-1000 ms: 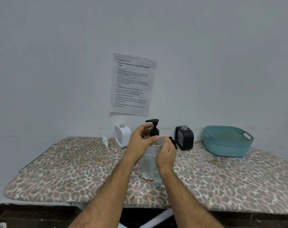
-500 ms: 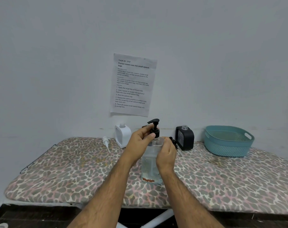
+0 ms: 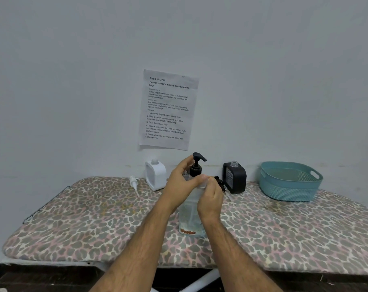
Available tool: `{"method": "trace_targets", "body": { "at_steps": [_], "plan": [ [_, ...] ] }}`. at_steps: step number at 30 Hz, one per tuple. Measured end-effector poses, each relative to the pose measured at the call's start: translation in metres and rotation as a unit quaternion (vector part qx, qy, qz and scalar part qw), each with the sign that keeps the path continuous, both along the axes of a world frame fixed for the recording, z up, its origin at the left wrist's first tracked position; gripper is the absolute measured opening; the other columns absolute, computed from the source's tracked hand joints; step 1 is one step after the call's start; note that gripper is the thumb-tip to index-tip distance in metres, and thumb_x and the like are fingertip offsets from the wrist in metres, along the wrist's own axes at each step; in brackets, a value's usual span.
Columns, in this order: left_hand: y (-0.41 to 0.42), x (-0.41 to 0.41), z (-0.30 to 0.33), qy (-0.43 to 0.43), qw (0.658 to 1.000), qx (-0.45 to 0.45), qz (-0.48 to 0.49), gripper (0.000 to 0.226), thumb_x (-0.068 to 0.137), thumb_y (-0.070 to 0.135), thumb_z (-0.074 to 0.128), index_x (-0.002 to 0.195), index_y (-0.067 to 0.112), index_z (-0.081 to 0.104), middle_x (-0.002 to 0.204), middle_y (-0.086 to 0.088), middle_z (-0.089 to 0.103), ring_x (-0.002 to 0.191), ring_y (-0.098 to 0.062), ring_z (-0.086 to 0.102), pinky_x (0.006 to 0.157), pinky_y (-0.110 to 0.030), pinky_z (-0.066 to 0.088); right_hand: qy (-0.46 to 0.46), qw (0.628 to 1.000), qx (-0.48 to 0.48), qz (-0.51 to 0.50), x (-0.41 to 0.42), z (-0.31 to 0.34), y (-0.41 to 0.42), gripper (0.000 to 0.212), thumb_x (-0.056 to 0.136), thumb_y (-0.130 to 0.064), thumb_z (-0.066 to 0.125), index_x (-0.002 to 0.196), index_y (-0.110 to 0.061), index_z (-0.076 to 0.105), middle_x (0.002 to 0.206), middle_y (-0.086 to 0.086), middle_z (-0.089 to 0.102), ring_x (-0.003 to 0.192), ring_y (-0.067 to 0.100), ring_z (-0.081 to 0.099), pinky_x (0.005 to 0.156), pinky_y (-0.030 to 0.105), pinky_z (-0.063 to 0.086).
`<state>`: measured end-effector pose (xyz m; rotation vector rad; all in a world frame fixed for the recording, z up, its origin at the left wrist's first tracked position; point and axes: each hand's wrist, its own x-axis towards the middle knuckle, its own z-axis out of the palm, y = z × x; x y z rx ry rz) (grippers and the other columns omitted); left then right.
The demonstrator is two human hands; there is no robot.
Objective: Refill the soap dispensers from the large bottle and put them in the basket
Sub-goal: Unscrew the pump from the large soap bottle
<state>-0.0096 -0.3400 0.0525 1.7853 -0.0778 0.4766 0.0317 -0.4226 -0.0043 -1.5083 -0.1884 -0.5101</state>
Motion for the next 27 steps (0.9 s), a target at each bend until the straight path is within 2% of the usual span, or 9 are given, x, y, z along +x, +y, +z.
{"method": "trace_targets", "body": {
  "at_steps": [2,4,6,12,15,17,21,24,27],
  "plan": [
    [0.001,-0.004,0.001,-0.002,0.999,-0.033,-0.016,0.039,0.097,0.014,0.062,0.130,0.034,0.056,0.128,0.012,0.063,0.118,0.008,0.056,0.096,-0.015,0.047,0.001,1.000,0.002,-0.002,0.000,-0.001,0.001,0.043,0.093,-0.037,0.024,0.079,-0.019,0.061,0.078,-0.005,0.064,0.076,0.015,0.059,0.071,0.037,0.047],
    [0.002,-0.006,0.003,0.001,0.998,-0.054,-0.021,0.037,0.101,0.006,0.051,0.135,0.021,0.053,0.122,0.010,0.066,0.106,0.011,0.061,0.083,-0.009,0.049,0.001,1.000,0.001,-0.006,0.000,-0.001,0.001,0.048,0.091,-0.041,0.023,0.083,-0.016,0.063,0.080,-0.004,0.065,0.079,0.017,0.061,0.073,0.039,0.049],
    [0.002,-0.007,0.003,0.002,0.999,-0.049,-0.017,0.035,0.102,0.002,0.045,0.131,0.019,0.054,0.113,0.015,0.067,0.096,0.015,0.063,0.075,-0.006,0.047,0.003,1.000,0.000,-0.008,0.001,-0.001,0.001,0.048,0.092,-0.040,0.023,0.083,-0.015,0.063,0.080,-0.003,0.065,0.079,0.016,0.061,0.074,0.040,0.049],
    [0.005,-0.007,0.003,-0.009,0.998,-0.059,-0.002,0.035,0.095,0.001,0.060,0.124,0.020,0.058,0.112,0.009,0.069,0.101,0.003,0.067,0.073,-0.012,0.052,0.008,1.000,-0.005,-0.009,0.001,-0.001,0.001,0.045,0.094,-0.035,0.024,0.083,-0.013,0.062,0.079,-0.002,0.064,0.078,0.018,0.060,0.075,0.044,0.050],
    [0.003,-0.005,0.004,-0.011,0.998,-0.061,0.016,0.037,0.088,0.005,0.071,0.122,0.018,0.063,0.114,0.004,0.070,0.111,-0.009,0.064,0.082,-0.019,0.055,0.006,1.000,-0.003,-0.007,0.000,-0.002,0.001,0.045,0.094,-0.035,0.024,0.083,-0.013,0.062,0.078,-0.001,0.064,0.077,0.019,0.060,0.074,0.044,0.049],
    [0.000,-0.003,0.006,-0.005,0.999,-0.043,0.033,0.043,0.084,0.008,0.076,0.125,0.014,0.064,0.113,0.005,0.071,0.109,-0.009,0.064,0.095,-0.027,0.053,0.005,1.000,-0.001,-0.004,-0.001,-0.001,0.000,0.044,0.094,-0.035,0.024,0.082,-0.014,0.061,0.078,-0.002,0.063,0.076,0.018,0.060,0.073,0.042,0.049],
    [-0.004,0.001,0.008,0.000,0.999,-0.001,0.048,0.055,0.077,0.015,0.083,0.128,0.015,0.062,0.112,0.006,0.069,0.107,-0.009,0.063,0.099,-0.035,0.052,0.001,1.000,-0.003,-0.001,0.000,-0.001,0.000,0.045,0.092,-0.036,0.024,0.079,-0.014,0.061,0.078,-0.002,0.064,0.076,0.016,0.060,0.073,0.041,0.049],
    [0.002,0.000,0.006,0.019,1.000,0.013,0.008,0.070,0.080,0.019,0.081,0.142,0.024,0.050,0.135,0.010,0.057,0.126,-0.003,0.050,0.108,-0.029,0.042,-0.002,1.000,-0.004,-0.002,0.001,-0.002,0.000,0.043,0.094,-0.034,0.026,0.081,-0.014,0.062,0.078,-0.002,0.064,0.077,0.017,0.060,0.074,0.043,0.049],
    [0.009,-0.006,0.009,0.027,0.999,-0.007,-0.036,0.058,0.094,0.012,0.065,0.147,0.022,0.045,0.142,0.009,0.055,0.130,0.002,0.049,0.108,-0.026,0.043,-0.003,1.000,0.001,-0.006,0.001,-0.003,0.001,0.045,0.094,-0.037,0.025,0.081,-0.012,0.061,0.077,0.000,0.063,0.075,0.019,0.059,0.073,0.045,0.050]
  ]
}}
